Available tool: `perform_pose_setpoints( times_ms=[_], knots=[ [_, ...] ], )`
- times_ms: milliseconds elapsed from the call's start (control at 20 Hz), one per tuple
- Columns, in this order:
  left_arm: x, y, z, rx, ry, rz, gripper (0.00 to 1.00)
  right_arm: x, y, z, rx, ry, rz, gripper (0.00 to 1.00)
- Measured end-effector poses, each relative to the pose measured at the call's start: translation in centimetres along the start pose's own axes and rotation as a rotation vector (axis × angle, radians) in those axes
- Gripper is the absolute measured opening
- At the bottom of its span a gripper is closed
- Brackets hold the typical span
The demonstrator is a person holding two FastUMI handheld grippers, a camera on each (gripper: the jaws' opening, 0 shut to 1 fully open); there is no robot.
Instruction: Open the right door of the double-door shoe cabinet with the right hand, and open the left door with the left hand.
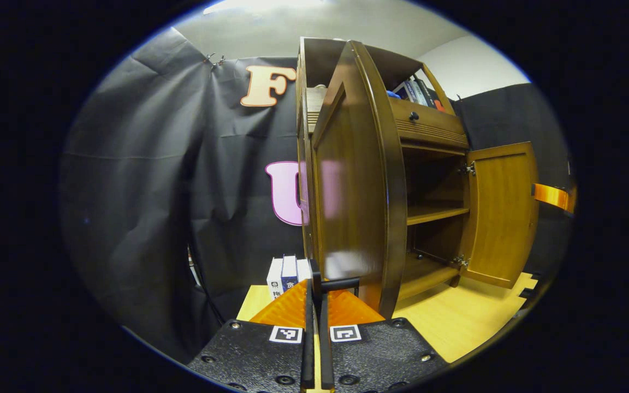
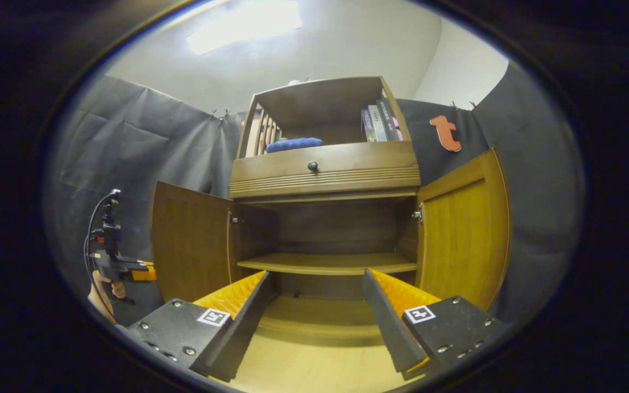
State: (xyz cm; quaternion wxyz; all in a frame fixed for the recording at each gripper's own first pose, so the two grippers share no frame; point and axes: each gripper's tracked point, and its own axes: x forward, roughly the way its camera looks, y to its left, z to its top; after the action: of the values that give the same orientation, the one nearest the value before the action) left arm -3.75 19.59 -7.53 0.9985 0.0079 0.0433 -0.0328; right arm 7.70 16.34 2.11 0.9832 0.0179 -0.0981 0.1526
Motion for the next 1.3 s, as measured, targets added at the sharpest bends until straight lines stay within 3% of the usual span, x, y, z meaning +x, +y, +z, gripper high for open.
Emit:
perform_pose_setpoints(
  times_ms=[300, 500, 800, 900, 950, 1100, 1300],
  knots=[
    [0.1, 1.6, 0.0, 0.0, -0.045, -0.106, 0.05, 0.0, 1.2, 1.1, 0.013, -0.028, 0.006, 1.0],
    [0.1, 2.0, -0.1, 0.027, -0.054, -0.122, 0.05, -0.1, 1.8, 1.6, -0.001, -0.037, 0.004, 1.0],
    [-0.3, 1.5, -0.1, -0.002, -0.059, -0.1, 0.05, -0.6, 2.0, 1.6, -0.004, -0.04, 0.011, 1.0],
    [-0.9, 1.3, 0.1, 0.013, -0.08, -0.071, 0.12, -0.6, 1.9, 1.5, -0.001, -0.041, 0.012, 1.0],
    [-1.1, 1.3, 0.1, 0.038, -0.082, -0.051, 0.21, -0.6, 1.8, 1.6, 0.001, -0.042, 0.008, 1.0],
    [-1.7, 1.5, -0.1, 0.065, -0.082, -0.008, 0.16, -0.9, 1.6, 1.2, 0.014, -0.043, 0.014, 1.0],
    [-3.0, 1.5, 0.3, 0.039, -0.089, 0.019, 0.26, -1.4, 1.0, 0.9, 0.018, -0.042, 0.005, 1.0]
  ],
)
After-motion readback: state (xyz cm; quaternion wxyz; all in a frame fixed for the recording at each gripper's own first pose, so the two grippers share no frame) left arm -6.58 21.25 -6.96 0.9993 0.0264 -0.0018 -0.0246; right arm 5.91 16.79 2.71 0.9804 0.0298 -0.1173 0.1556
